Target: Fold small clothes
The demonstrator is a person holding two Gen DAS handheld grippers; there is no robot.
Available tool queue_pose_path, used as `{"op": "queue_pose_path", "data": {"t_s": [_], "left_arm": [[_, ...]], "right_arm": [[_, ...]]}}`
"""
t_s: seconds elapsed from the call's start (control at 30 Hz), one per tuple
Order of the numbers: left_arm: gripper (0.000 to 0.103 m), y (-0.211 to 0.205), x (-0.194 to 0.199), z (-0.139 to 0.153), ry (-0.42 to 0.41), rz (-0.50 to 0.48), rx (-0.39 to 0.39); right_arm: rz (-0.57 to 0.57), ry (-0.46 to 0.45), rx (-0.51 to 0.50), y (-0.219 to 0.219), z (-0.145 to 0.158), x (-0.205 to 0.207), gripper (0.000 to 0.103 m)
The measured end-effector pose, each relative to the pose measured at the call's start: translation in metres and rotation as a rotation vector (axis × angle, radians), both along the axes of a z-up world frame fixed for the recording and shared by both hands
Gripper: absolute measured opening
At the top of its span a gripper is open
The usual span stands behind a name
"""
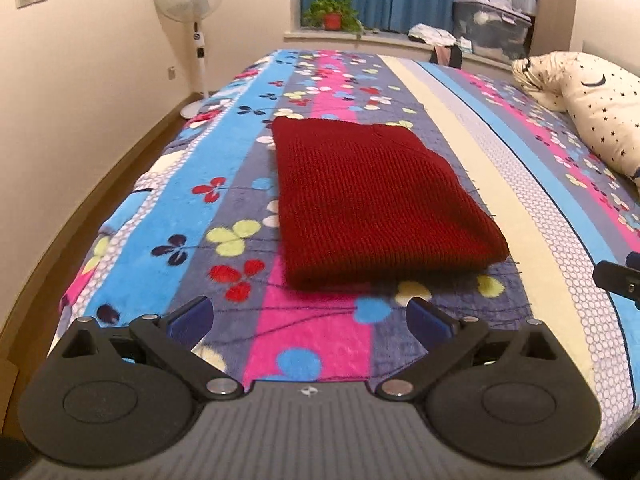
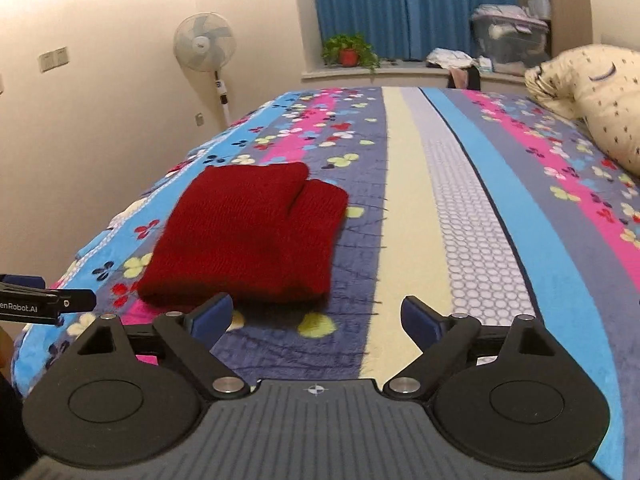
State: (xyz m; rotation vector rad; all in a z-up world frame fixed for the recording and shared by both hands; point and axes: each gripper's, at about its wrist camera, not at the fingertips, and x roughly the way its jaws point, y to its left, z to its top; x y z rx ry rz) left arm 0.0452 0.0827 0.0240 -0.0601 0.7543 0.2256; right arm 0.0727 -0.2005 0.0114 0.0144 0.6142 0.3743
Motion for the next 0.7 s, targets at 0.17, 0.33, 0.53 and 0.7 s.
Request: {"op": "queue_pose_path", "data": {"t_s": [0.17, 0.33, 0.53, 0.7], "left_arm": [[0.103, 0.002, -0.009, -0.018, 0.011, 0.053, 0.028], [0.103, 0.003, -0.008, -0.017, -0.015, 0.058, 0.016], [0.103, 0.001, -0.004, -0.023, -0.001, 0.038, 0.005], [0.103, -0.002, -0.002, -0.023, -0.013, 0.038, 0.016]], "right_arm": [[-0.031, -0.011, 0.023, 0.001, 0.001, -0.014, 0.097], [-0.065, 0.002, 0.008, 0.004, -0.004, -0.014, 0.1], [-0.071, 0.029, -0.008, 0.015, -0.011, -0.006, 0.1], [-0.053, 0.036, 0.007, 0.02, -0.012, -0.005, 0.1]]}}
